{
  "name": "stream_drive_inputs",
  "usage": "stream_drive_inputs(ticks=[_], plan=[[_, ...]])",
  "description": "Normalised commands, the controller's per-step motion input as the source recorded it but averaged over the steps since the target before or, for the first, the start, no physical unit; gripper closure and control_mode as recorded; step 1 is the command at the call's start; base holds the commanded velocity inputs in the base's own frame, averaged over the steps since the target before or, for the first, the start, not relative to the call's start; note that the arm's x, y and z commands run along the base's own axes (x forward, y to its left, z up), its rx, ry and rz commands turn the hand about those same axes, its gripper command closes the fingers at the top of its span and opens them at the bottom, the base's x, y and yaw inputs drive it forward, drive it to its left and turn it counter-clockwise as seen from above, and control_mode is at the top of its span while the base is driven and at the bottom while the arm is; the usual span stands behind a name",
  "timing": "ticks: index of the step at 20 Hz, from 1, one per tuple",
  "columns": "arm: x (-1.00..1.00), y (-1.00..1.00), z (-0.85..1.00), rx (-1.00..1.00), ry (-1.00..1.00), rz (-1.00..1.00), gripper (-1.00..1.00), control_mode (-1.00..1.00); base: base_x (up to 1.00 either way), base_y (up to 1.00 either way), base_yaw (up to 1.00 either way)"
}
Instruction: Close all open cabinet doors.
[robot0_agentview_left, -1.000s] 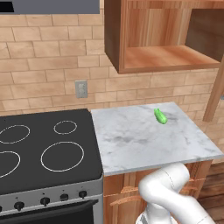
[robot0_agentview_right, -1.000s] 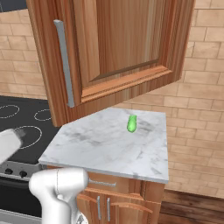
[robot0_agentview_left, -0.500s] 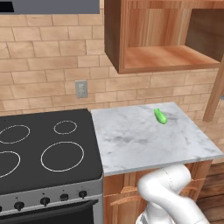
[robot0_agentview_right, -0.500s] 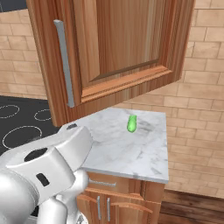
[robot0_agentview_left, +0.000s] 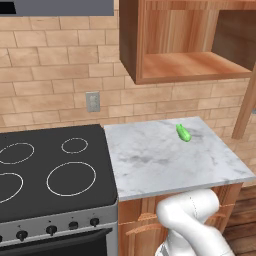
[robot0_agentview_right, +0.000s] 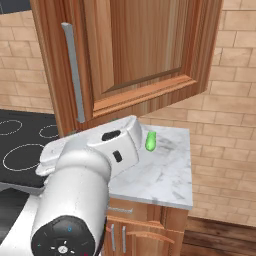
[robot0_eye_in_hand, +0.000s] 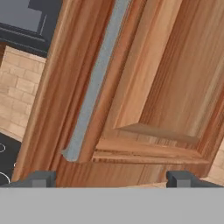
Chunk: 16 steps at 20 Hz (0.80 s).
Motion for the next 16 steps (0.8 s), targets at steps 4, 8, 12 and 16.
stream_drive_inputs(ticks=[4,8,12,16], plan=[[0.76,0.0,-0.09,0.02,-0.08,0.23,-1.0,-1.0,0.0,0.0,0.0],[0.68,0.0,0.0,0.0,-0.03,0.22,-1.0,-1.0,0.0,0.0,0.0],[0.61,0.01,0.0,0.0,0.0,0.18,-1.0,-1.0,0.0,0.0,0.0],[0.7,0.1,0.0,0.0,0.02,0.14,-1.0,-1.0,0.0,0.0,0.0]])
